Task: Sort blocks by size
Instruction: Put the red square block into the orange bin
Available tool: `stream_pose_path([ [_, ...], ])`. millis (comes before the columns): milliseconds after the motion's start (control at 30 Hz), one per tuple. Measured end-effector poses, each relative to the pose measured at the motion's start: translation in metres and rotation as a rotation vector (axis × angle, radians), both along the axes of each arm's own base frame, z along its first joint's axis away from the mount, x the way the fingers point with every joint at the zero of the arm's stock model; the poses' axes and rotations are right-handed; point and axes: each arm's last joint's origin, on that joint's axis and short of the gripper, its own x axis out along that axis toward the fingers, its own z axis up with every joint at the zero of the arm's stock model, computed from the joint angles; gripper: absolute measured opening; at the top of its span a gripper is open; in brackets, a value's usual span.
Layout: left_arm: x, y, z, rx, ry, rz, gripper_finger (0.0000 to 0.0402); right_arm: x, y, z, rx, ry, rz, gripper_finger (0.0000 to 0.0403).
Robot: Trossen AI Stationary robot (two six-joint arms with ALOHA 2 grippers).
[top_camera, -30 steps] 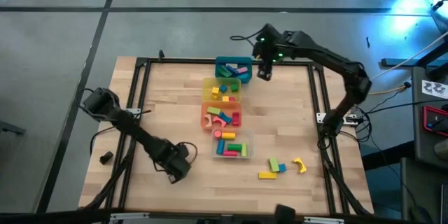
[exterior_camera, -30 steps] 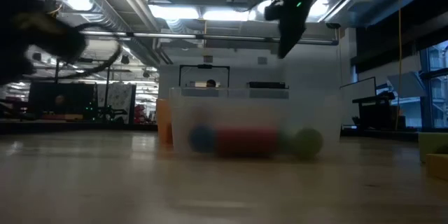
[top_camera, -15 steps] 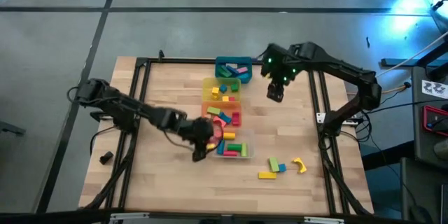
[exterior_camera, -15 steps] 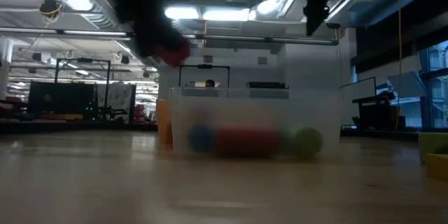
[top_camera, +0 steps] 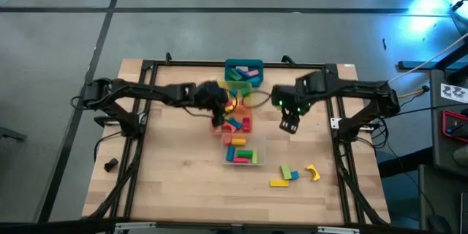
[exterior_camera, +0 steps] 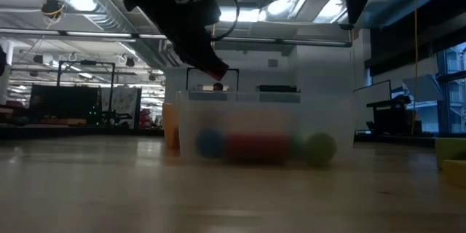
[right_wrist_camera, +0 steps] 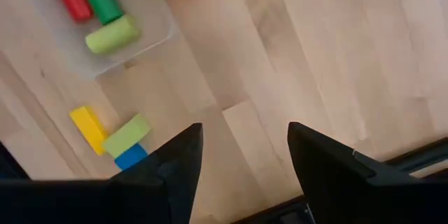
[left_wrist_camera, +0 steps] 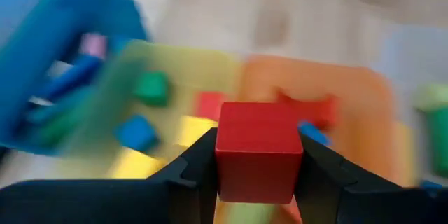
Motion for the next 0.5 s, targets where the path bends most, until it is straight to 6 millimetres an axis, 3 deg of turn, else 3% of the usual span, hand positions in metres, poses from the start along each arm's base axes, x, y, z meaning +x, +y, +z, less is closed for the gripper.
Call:
stream_pose_path([
  [133, -0.004, 0.028, 0.003, 0.051, -0.022, 0.055, 0.0128, -0.004, 0.026, 0.000, -0.024, 0.012, 0.130, 0.0211],
  [233, -0.007, 0.043, 0.004, 0.076, -0.037, 0.087, 0.0128, -0.018, 0.038, -0.001, -0.041, 0.015, 0.192, 0.0211],
  [400, -0.005, 0.062, -0.006, 0.097, -0.027, 0.119, 0.0128, -0.050, 0.039, -0.016, -0.167, -0.034, 0.016, 0.0211],
  [500, -0.002, 0.070, -0.017, 0.097, -0.011, 0.132, 0.0129, -0.063, 0.037, -0.033, -0.144, -0.117, -0.158, 0.0211],
])
